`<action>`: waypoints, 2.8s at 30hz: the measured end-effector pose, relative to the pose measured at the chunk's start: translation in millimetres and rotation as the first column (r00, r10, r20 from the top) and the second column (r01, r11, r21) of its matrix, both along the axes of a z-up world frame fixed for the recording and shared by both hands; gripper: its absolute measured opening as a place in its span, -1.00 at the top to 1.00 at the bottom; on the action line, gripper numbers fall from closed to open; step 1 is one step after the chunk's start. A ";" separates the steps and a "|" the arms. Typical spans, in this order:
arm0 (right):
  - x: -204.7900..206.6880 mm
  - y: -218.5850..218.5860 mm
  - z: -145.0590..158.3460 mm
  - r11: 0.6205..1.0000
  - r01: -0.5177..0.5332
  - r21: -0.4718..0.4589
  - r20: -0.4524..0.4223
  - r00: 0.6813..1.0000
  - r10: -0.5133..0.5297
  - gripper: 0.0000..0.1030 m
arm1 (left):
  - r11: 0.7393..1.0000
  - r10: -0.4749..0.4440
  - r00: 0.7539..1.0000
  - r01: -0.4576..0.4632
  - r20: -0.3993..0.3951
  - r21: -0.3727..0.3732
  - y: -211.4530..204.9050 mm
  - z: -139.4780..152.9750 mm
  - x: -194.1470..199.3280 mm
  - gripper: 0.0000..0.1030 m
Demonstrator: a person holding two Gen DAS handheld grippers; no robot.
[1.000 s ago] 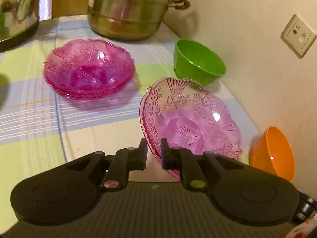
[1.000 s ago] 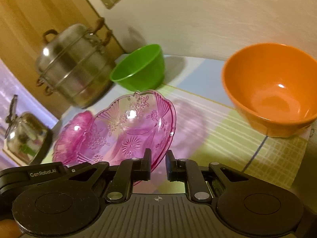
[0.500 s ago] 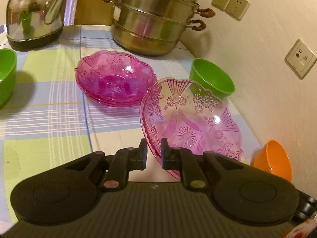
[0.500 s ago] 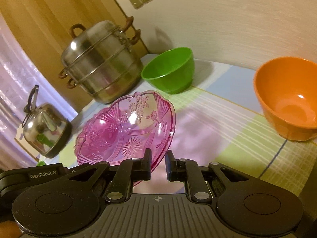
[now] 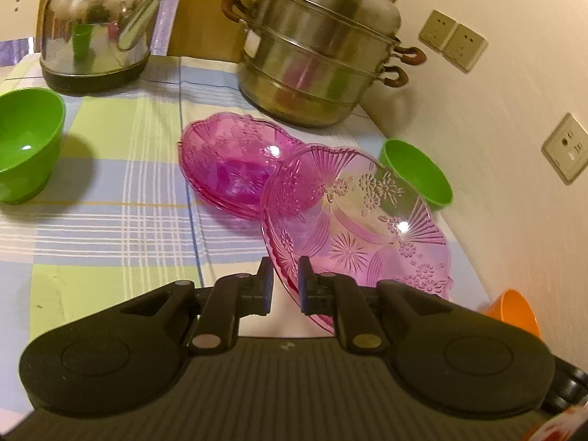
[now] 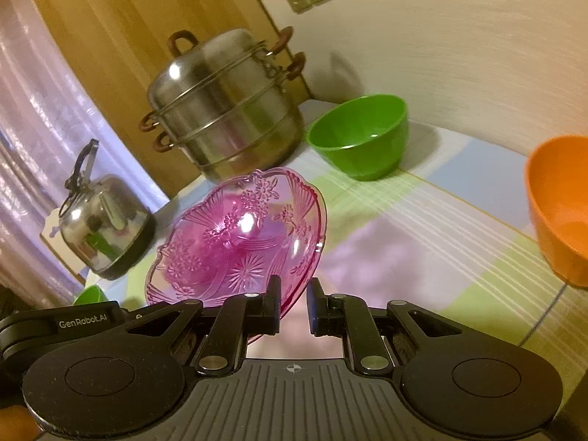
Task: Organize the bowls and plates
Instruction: 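Carry the pink dish with both grippers over the placed pink bowl, then lower the pink dish into the pink bowl and open both grippers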
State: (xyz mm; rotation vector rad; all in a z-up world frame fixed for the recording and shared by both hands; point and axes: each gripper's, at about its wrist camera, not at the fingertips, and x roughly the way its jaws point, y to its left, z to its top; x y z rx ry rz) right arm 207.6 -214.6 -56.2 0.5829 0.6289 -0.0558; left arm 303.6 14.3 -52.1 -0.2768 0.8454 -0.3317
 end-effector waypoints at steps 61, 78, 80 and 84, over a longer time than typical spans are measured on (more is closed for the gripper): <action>190.3 26.2 -23.0 0.944 -0.328 -0.006 -0.130 0.937 0.325 0.72 | 0.978 0.206 0.979 -0.205 -0.006 0.038 28.5 -32.1 122.3 0.77; 194.5 25.6 -26.4 0.947 -0.321 -0.001 -0.142 0.937 0.318 0.72 | 0.979 0.201 0.980 -0.200 -0.007 0.044 25.2 -35.5 126.1 0.77; 194.2 25.6 -26.4 0.947 -0.321 0.000 -0.142 0.938 0.317 0.72 | 0.979 0.201 0.980 -0.200 -0.007 0.045 24.9 -36.0 125.8 0.76; 194.2 25.8 -27.8 0.948 -0.318 0.005 -0.147 0.938 0.315 0.72 | 0.979 0.199 0.980 -0.199 -0.009 0.042 24.9 -37.5 126.4 0.76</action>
